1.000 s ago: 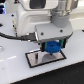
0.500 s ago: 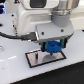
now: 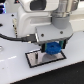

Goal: Insert the blue gear onto the right peg, followed by the red gear

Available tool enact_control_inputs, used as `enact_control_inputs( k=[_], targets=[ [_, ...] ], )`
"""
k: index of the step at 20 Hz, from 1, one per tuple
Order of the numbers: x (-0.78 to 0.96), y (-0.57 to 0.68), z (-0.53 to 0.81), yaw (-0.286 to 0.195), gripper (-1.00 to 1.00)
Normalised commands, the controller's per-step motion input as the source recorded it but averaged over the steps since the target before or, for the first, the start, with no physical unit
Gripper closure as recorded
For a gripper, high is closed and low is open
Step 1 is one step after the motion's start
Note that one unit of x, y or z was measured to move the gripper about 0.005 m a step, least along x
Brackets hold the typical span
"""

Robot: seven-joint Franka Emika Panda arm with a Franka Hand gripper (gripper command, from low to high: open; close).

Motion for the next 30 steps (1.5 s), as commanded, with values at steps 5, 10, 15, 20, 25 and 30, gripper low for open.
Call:
enact_control_inputs(
  k=[5, 10, 15, 20, 25, 30],
  targets=[
    [0.19, 0.02, 0.08, 0.0, 1.0],
    [0.14, 0.02, 0.12, 0.0, 1.0],
    [0.09, 0.03, 0.02, 0.0, 1.0],
    [0.11, 0.03, 0.09, 0.0, 1.0],
    [0.03, 0.03, -0.09, 0.0, -1.0],
    [0.06, -0.01, -0.04, 0.0, 1.0]
  ],
)
